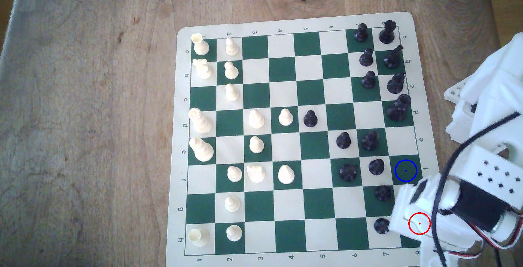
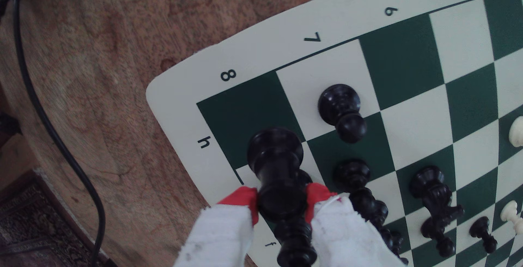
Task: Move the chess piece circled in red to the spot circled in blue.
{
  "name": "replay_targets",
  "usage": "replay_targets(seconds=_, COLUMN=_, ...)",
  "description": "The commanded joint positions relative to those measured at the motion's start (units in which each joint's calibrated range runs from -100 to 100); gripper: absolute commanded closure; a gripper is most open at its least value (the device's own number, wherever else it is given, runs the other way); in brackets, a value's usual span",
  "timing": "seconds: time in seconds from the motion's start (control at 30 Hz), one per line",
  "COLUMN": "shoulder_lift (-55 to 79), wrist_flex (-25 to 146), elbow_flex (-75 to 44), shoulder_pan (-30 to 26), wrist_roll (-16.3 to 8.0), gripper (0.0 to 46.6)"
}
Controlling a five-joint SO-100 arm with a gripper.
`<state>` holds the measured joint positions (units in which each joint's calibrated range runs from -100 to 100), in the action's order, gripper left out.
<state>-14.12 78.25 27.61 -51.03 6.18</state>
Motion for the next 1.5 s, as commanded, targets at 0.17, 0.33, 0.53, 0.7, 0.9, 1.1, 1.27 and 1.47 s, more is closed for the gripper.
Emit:
replay_targets(seconds=0.17, shoulder_lift=-12.9, wrist_flex=8.2, elbow_flex=-11.2, shoulder_pan=4.7, wrist_roll=-1.2, gripper=46.4)
replay_targets(seconds=0.33, shoulder_lift=-18.4, wrist_flex=14.4, elbow_flex=-15.2, shoulder_pan=11.3, wrist_roll=-1.1, gripper=46.4)
replay_targets(seconds=0.53, shoulder_lift=-35.5, wrist_flex=16.7, elbow_flex=1.1, shoulder_pan=15.2, wrist_roll=0.2, gripper=46.4)
replay_targets(seconds=0.7, shoulder_lift=-44.0, wrist_flex=15.9, elbow_flex=13.3, shoulder_pan=15.7, wrist_roll=0.6, gripper=46.4)
replay_targets(seconds=0.9, shoulder_lift=-46.5, wrist_flex=8.6, elbow_flex=27.4, shoulder_pan=11.7, wrist_roll=0.6, gripper=46.4)
replay_targets(seconds=1.1, shoulder_lift=-40.6, wrist_flex=4.1, elbow_flex=29.0, shoulder_pan=11.7, wrist_roll=1.3, gripper=46.4)
replay_targets(seconds=1.27, shoulder_lift=-35.0, wrist_flex=1.8, elbow_flex=29.9, shoulder_pan=12.3, wrist_roll=2.1, gripper=46.4)
replay_targets(seconds=1.47, shoulder_lift=-31.6, wrist_flex=-0.6, elbow_flex=30.9, shoulder_pan=13.7, wrist_roll=2.6, gripper=46.4)
